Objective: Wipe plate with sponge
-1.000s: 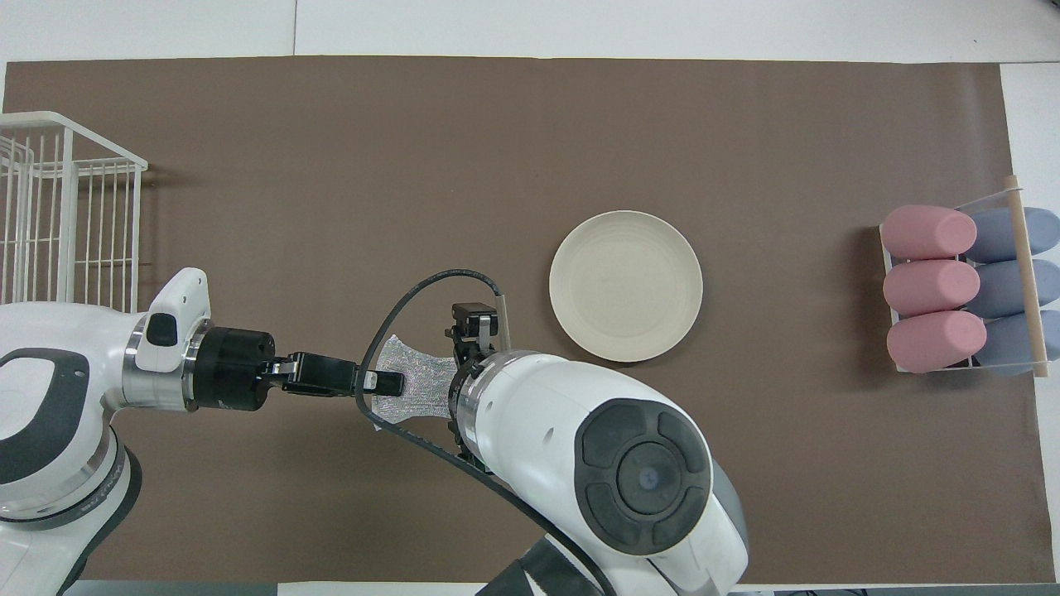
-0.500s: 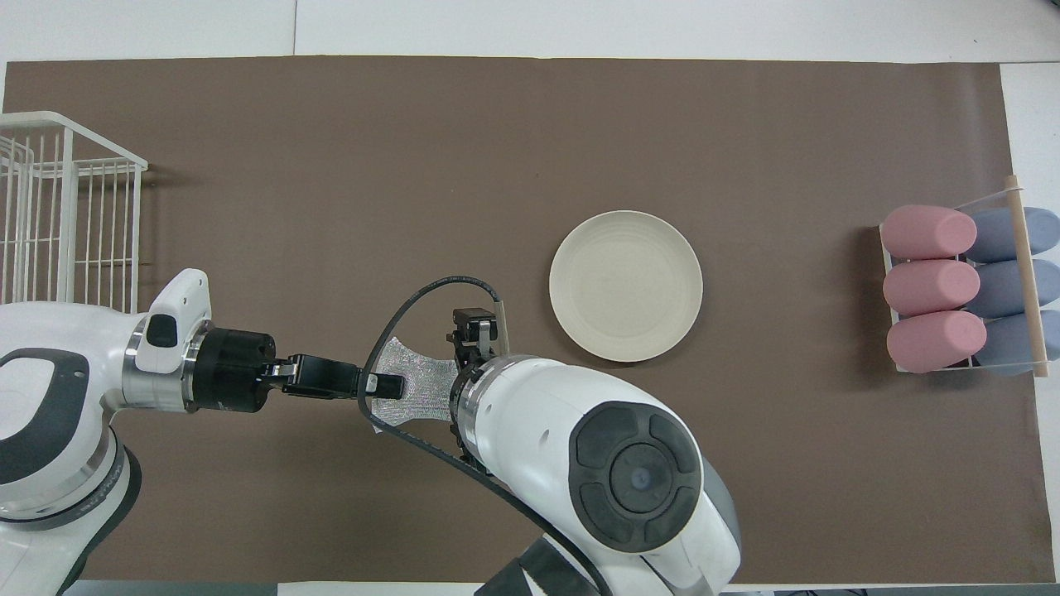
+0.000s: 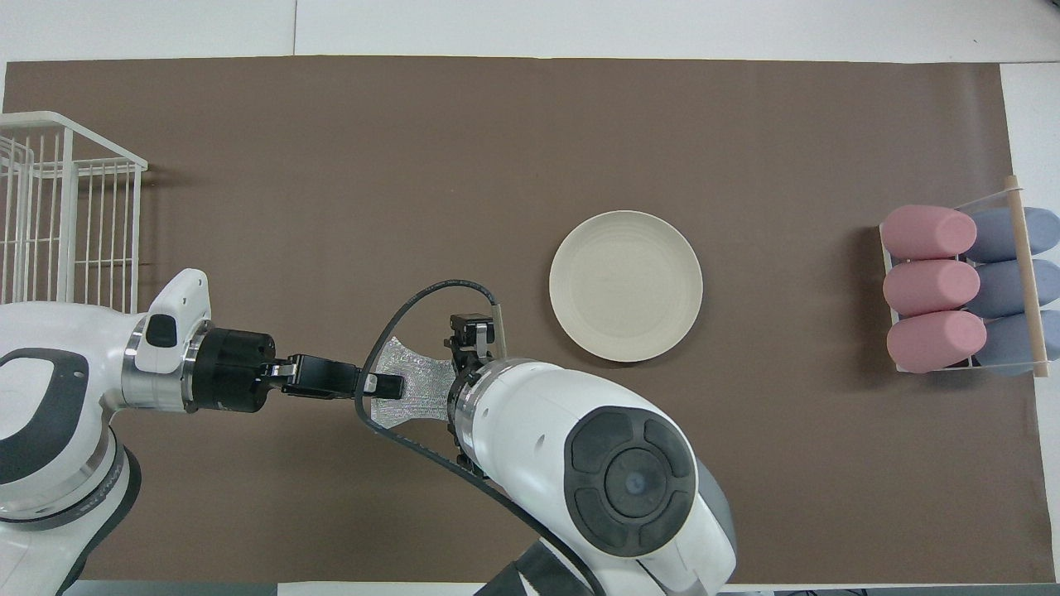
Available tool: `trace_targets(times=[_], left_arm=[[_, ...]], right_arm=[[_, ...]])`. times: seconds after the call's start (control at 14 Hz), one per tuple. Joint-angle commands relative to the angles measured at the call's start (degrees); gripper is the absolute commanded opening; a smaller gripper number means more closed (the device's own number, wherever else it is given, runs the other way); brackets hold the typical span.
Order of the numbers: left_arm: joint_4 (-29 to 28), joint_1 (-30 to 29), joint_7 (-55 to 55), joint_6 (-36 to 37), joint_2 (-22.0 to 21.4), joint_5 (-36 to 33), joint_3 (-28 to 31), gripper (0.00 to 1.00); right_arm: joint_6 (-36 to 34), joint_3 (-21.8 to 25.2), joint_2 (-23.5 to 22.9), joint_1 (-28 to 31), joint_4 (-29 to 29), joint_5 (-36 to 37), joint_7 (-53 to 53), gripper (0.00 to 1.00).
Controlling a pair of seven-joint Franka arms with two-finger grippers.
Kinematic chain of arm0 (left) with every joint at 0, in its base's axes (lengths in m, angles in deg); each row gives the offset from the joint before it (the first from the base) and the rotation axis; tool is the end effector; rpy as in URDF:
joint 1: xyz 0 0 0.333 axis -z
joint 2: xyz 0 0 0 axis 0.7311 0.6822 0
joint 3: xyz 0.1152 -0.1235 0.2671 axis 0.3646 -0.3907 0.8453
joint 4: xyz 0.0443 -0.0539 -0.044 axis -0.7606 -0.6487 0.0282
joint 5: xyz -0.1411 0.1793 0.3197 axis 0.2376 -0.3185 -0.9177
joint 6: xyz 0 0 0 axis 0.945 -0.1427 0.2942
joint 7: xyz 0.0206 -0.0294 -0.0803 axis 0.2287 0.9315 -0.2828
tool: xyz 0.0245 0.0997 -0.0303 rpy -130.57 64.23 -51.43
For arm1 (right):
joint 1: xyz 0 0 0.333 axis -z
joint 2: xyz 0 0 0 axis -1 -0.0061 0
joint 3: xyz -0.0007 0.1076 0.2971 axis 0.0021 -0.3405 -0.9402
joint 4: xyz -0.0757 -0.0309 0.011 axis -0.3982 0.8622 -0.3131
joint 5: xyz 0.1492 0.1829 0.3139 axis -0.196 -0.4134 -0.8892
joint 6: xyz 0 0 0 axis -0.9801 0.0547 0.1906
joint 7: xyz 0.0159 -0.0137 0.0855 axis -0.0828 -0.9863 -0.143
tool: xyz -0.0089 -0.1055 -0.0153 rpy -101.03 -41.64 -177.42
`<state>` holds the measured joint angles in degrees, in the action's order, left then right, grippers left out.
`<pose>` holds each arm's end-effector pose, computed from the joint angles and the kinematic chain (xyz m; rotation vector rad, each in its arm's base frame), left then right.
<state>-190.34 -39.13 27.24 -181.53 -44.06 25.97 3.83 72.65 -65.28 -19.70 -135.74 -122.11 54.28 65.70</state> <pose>0.4335 -0.1550 0.4511 1.7762 -0.0535 -0.2500 0.4165 0.4182 0.5292 -2.0115 1.9045 0.2435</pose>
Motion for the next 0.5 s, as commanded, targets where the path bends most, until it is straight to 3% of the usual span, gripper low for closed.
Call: trace_targets(times=[0.0,0.14,0.43], left_arm=[[-1.3,0.5,0.4,0.6,-1.4,0.9,0.7,0.00],[-1.3,0.3,0.4,0.6,-1.4,0.8,0.7,0.00],[-1.3,0.2,0.3,0.7,-1.4,0.8,0.7,0.00]], right_arm=[[1.8,0.0,0.3,-1.0,-1.3,-1.5,-1.7,0.16],[3.2,0.0,0.2,-1.0,-1.3,-1.5,-1.8,0.00],[3.4,0.1,0.1,-1.0,-1.2,-1.5,-1.8,0.00]])
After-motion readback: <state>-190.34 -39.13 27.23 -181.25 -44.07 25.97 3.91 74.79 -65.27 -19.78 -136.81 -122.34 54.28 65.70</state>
